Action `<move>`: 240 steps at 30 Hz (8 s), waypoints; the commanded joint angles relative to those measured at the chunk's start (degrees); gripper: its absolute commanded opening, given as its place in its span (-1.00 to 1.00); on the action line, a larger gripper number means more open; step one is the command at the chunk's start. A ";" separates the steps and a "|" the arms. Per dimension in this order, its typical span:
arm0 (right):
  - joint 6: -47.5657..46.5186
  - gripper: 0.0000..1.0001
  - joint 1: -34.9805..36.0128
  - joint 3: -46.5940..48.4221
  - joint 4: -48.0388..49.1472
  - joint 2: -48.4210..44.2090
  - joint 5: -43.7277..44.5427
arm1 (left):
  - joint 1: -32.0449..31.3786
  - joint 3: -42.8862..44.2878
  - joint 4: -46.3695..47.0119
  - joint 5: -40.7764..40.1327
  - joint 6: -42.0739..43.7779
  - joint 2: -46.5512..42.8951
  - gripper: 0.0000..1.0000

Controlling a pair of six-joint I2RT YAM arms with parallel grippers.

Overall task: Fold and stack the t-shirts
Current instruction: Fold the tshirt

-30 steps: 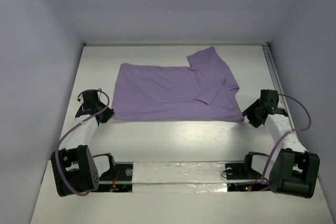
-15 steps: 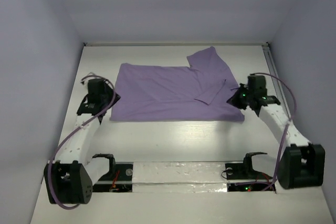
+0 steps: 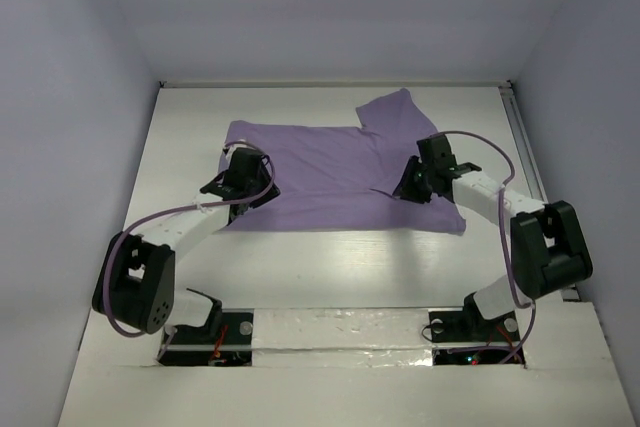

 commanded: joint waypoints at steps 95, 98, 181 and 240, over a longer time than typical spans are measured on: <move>-2.81 -0.42 4.77 -4.19 -5.94 -9.99 14.04 | -2.52 -5.05 -5.83 0.16 3.68 -6.08 -0.35; -2.74 -0.38 6.43 0.38 -5.32 -7.19 9.73 | -5.44 -0.83 -5.66 0.15 2.99 -3.81 -0.35; -7.74 -1.00 6.52 12.61 -4.00 2.58 -6.72 | 19.34 53.93 -13.92 -6.44 16.96 48.32 -0.46; -14.43 -0.05 -11.76 100.23 -7.69 73.77 12.89 | 18.81 46.55 -13.48 -6.97 16.25 33.47 -1.00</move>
